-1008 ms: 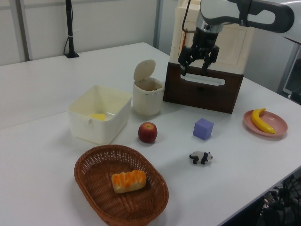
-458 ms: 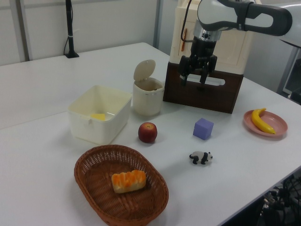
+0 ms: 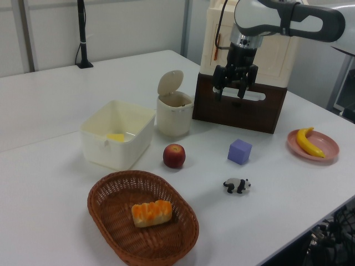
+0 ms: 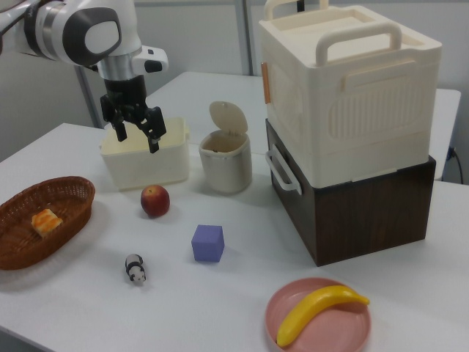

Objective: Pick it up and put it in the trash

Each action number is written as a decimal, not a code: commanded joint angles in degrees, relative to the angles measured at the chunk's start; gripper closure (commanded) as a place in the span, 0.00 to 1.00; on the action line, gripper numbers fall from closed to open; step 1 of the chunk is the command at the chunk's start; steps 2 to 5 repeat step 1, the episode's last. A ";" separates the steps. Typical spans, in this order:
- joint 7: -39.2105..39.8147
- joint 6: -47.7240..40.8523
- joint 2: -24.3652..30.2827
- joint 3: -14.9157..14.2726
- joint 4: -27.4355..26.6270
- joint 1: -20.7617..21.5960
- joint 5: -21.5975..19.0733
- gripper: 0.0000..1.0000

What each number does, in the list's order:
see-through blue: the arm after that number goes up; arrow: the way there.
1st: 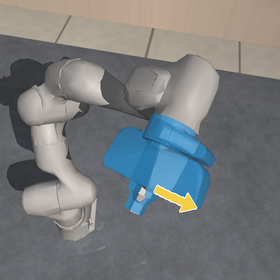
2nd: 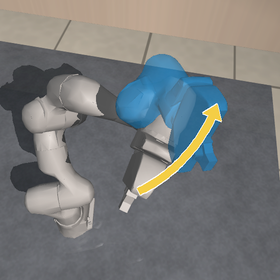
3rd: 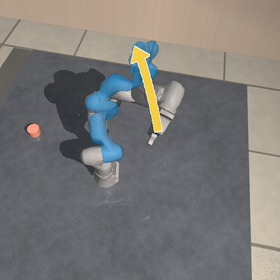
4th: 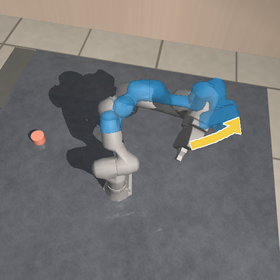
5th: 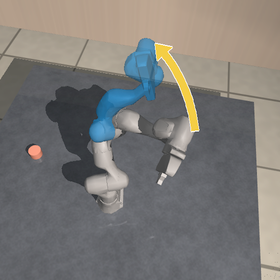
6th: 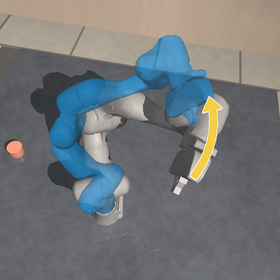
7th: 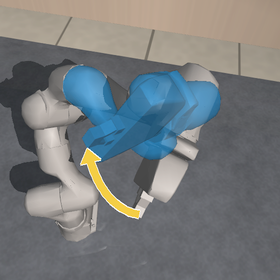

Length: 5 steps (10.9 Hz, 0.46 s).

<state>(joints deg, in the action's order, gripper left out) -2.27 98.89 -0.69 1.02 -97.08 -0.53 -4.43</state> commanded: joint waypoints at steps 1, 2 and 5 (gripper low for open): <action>1.57 -0.27 1.57 -1.20 -1.36 0.97 -1.02 0.00; 1.57 -0.27 1.57 -1.20 -1.36 0.97 -1.02 0.00; 1.57 -0.27 1.57 -1.20 -1.36 0.97 -1.02 0.00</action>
